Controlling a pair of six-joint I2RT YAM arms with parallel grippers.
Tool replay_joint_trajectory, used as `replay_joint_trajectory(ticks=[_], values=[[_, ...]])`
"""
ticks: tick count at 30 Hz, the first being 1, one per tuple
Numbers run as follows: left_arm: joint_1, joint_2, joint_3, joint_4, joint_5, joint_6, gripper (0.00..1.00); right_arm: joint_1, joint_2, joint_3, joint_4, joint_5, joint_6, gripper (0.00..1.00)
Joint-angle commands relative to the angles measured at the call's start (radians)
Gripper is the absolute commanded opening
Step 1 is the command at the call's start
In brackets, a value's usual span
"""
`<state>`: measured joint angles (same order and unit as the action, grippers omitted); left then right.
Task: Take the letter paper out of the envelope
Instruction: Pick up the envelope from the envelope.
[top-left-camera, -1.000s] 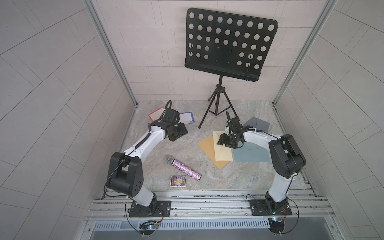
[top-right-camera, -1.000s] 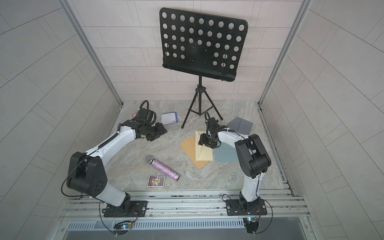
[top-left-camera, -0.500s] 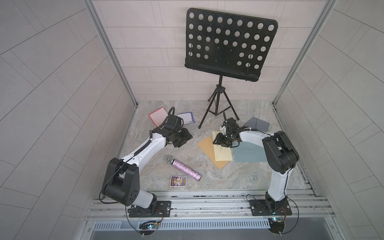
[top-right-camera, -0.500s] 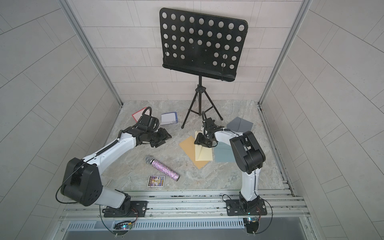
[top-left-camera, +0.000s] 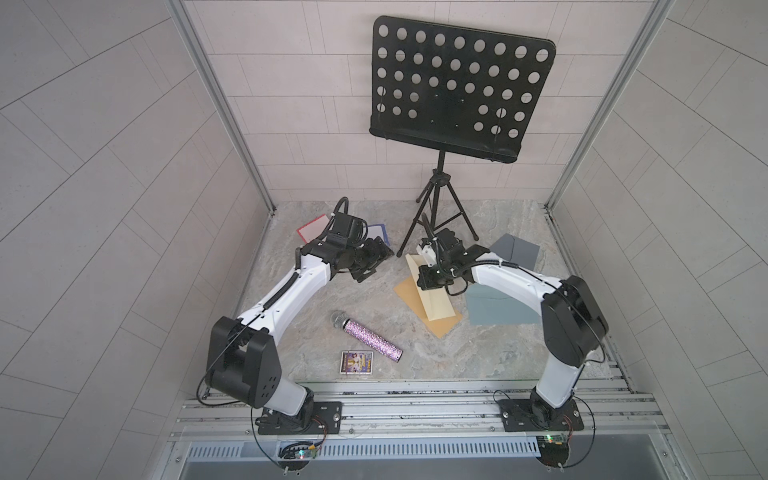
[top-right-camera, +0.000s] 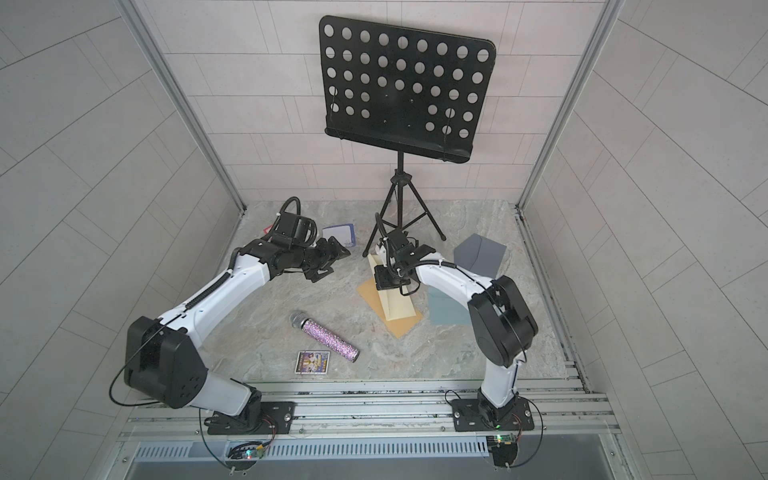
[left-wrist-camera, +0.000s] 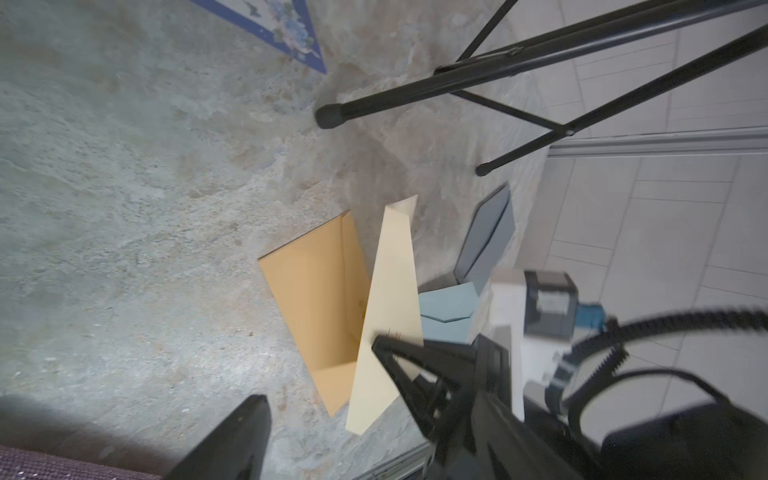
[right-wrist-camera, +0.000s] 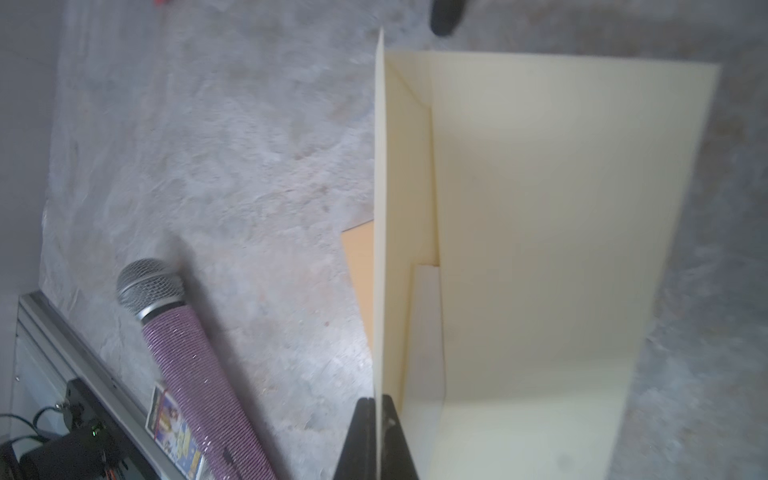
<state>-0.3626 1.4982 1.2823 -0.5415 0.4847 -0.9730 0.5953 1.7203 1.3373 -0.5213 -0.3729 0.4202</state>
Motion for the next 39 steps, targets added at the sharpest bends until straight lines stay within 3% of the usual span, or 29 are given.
replay_joint_trajectory(ticks=[1, 4, 8, 16, 25, 30, 36, 39], values=[[-0.003, -0.017, 0.045, -0.05, 0.034, -0.068, 0.87, 0.037, -0.132, -0.001, -0.132, 0.086, -0.165, 0.0], [-0.004, -0.025, 0.066, -0.06, 0.062, -0.097, 0.93, 0.093, -0.226, -0.006, -0.155, 0.157, -0.25, 0.0], [-0.013, -0.06, 0.068, -0.049, 0.083, -0.138, 0.93, 0.143, -0.301, -0.007, -0.174, 0.247, -0.337, 0.0], [-0.016, -0.157, 0.066, -0.02, 0.063, -0.212, 0.97, 0.208, -0.312, 0.048, -0.241, 0.374, -0.461, 0.0], [-0.038, -0.159, 0.046, -0.069, 0.109, -0.244, 0.9, 0.317, -0.306, 0.089, -0.207, 0.558, -0.567, 0.0], [-0.053, -0.16, 0.026, -0.001, 0.109, -0.282, 0.8, 0.376, -0.3, 0.088, -0.175, 0.645, -0.626, 0.0], [-0.074, -0.195, -0.031, 0.058, 0.103, -0.329, 0.5, 0.418, -0.3, 0.091, -0.118, 0.741, -0.659, 0.0], [-0.074, -0.223, -0.064, 0.085, 0.102, -0.35, 0.41, 0.424, -0.299, 0.094, -0.105, 0.747, -0.659, 0.0]])
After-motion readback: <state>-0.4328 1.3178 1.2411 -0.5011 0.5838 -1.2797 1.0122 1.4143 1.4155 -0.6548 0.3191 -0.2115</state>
